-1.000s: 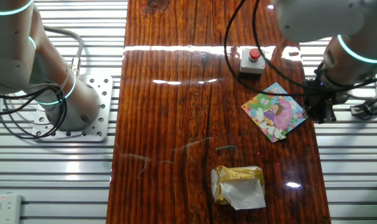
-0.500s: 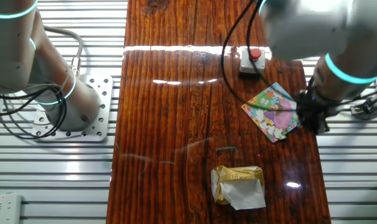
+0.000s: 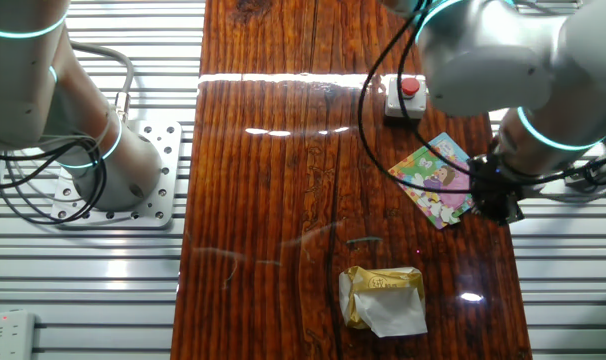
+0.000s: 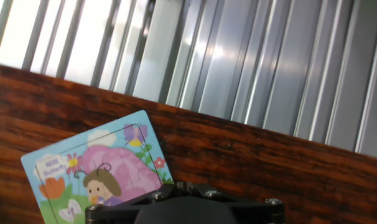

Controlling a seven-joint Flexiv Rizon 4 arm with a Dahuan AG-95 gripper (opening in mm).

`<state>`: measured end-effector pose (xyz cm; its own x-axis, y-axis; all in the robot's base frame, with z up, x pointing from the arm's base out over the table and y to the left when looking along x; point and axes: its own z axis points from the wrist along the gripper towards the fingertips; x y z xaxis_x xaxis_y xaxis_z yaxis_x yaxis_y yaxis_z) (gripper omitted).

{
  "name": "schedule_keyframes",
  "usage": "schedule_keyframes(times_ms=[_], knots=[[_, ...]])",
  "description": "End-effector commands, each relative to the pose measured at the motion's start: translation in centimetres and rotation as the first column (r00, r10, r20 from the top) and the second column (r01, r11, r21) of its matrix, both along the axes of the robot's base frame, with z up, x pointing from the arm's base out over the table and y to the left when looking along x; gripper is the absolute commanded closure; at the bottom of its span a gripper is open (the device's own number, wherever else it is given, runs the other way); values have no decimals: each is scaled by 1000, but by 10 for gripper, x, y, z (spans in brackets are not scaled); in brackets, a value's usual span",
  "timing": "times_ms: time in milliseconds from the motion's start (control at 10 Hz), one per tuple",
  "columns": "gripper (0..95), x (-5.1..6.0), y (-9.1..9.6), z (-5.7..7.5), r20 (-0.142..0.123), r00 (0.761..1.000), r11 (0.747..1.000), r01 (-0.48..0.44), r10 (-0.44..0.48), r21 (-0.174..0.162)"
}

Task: Assemble one piece of a puzzle

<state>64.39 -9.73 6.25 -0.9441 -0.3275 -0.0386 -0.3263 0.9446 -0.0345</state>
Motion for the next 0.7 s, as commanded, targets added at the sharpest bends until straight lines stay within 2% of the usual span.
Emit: schedule_keyframes(times_ms=[100,200,700], knots=[[950,-17,-3,-10,-15,998,999,-53,53,4],[950,-22,-3,-15,-16,998,998,-56,56,2],[950,-18,6,-30,-17,998,998,-56,56,-1]])
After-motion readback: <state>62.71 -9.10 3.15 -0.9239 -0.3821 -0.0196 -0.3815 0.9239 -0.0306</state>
